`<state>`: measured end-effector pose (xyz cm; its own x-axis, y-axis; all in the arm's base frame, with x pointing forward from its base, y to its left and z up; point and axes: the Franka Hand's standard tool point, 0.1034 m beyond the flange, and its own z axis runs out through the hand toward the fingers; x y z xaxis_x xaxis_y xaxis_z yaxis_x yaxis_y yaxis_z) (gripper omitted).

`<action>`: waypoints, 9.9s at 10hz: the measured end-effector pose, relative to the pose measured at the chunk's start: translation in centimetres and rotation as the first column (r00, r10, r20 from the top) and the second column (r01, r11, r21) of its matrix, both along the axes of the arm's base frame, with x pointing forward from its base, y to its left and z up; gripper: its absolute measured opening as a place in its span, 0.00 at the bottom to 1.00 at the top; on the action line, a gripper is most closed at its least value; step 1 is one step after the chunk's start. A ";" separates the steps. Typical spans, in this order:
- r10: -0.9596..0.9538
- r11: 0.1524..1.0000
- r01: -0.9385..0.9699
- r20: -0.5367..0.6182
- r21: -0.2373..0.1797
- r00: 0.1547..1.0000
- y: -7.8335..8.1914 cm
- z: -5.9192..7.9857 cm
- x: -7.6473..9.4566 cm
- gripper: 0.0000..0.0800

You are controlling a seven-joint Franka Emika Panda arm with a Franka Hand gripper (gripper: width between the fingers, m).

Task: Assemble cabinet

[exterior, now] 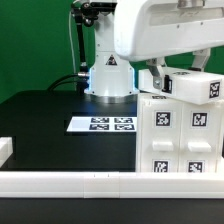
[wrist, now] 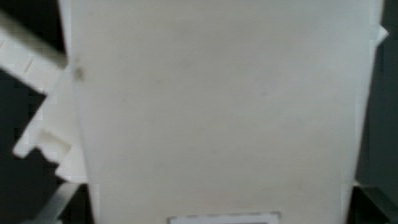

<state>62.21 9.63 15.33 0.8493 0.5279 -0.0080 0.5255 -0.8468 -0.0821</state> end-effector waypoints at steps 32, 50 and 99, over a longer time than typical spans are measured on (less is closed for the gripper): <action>-0.950 -0.242 0.970 -0.203 -0.007 -0.238 2.1 2.8 0.5 0.81; 0.262 0.965 -0.262 0.003 0.015 0.965 2.8 3.4 1.1 0.81; -0.795 0.606 0.794 -0.086 -0.055 0.601 0.3 0.1 -0.4 0.69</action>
Offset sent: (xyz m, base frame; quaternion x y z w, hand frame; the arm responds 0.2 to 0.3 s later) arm 0.0000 0.0000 0.0000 0.0000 0.0000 0.1938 0.9810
